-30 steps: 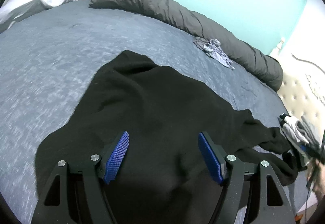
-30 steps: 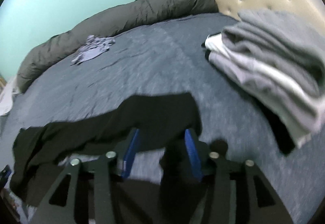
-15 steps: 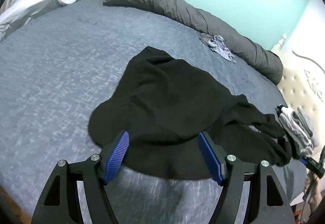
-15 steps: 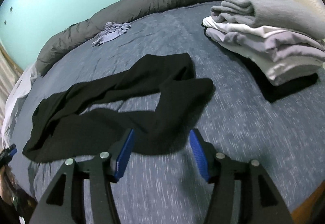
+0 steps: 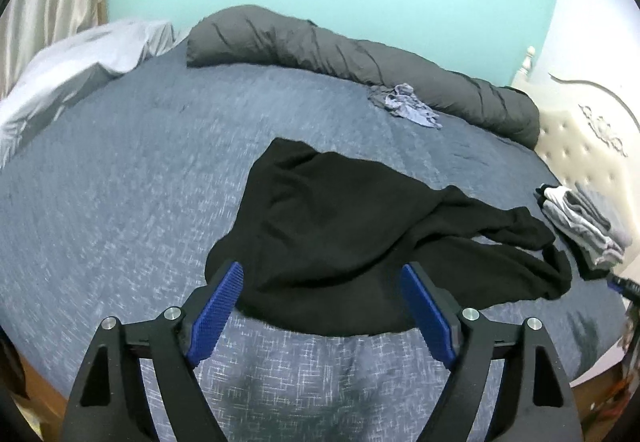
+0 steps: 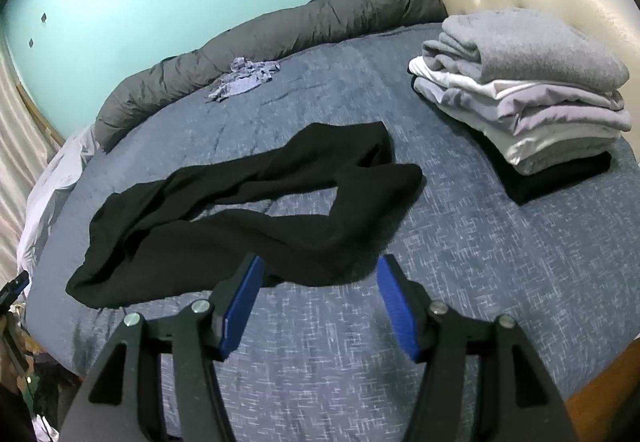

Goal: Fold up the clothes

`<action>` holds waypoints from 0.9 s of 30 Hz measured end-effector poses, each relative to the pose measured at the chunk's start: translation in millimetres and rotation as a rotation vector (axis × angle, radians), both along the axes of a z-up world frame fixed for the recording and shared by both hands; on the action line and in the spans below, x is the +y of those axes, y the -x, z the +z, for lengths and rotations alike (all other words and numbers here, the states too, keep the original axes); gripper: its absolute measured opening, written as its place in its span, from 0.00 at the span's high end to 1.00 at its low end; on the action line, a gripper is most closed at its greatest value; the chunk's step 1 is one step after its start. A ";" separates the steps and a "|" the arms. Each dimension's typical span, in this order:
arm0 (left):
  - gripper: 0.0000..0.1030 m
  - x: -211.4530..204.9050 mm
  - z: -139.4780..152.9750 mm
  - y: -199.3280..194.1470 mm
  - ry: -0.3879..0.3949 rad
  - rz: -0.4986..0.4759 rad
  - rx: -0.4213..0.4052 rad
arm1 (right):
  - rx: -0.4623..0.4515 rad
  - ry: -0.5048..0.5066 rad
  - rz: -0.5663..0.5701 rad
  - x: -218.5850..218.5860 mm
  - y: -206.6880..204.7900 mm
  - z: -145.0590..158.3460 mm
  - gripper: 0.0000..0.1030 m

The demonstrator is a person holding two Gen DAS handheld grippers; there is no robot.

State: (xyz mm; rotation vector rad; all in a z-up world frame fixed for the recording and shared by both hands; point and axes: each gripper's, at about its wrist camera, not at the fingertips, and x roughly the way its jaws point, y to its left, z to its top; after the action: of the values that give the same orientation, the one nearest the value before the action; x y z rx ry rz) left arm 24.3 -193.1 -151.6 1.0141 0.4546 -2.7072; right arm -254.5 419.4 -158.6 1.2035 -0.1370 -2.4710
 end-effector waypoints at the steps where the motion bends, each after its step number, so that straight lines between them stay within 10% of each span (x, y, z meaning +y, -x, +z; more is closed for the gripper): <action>1: 0.18 0.7 1.1 0.4 0.001 -0.004 -0.002 | 0.003 0.001 0.003 -1.2 -0.5 2.0 0.41; 18: 0.17 -18.1 -38.5 28.7 -0.020 -0.007 -0.096 | -0.039 -0.024 0.043 -14.1 18.9 -25.8 0.40; 27: 0.17 -48.3 -99.9 43.1 -0.175 0.056 -0.166 | -0.122 -0.033 0.013 -16.8 49.1 -75.5 0.40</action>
State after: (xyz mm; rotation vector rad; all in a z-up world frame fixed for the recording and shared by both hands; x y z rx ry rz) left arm -18.8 -241.5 -251.5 1.2394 0.6862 -2.5432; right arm -303.6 402.6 -234.1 1.3653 -0.1220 -2.3976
